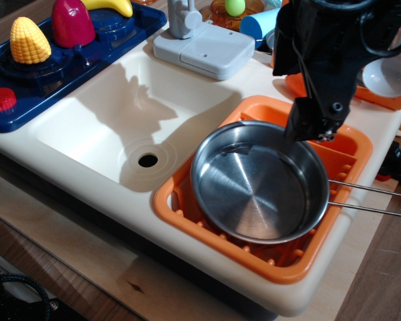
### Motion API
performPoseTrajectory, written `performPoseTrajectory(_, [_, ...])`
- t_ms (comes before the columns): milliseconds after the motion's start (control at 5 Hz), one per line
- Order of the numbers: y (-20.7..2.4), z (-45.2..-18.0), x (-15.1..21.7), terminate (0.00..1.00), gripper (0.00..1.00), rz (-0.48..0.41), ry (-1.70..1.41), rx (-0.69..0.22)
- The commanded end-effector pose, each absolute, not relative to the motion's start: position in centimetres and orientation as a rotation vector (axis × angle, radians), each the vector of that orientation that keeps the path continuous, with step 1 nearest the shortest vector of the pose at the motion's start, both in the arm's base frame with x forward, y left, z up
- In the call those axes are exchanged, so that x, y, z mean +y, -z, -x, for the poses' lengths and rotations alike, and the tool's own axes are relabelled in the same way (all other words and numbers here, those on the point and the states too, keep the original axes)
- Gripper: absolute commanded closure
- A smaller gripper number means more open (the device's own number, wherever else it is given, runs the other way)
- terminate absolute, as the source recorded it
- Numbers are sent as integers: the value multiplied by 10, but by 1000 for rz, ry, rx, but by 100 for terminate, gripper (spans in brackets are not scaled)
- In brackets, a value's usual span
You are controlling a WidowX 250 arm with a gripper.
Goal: Put pan from drying rack into sink
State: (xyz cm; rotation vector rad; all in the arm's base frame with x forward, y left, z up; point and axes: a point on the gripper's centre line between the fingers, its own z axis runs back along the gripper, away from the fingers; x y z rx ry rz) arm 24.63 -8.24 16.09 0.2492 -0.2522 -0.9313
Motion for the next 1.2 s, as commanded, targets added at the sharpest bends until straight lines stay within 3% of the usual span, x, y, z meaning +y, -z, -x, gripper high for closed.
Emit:
performPoseTrajectory(0, [-167, -250, -81, 0, 0, -192, 1088, -167])
performPoseTrajectory(400, [-140, -247, -82, 0, 0, -266, 1211, -144])
performPoseTrajectory(800, [-123, -244, -71, 0, 0, -260, 1236, -224])
performPoseTrajectory(1000, [-118, -244, -66, 0, 100, -249, 1218, -239])
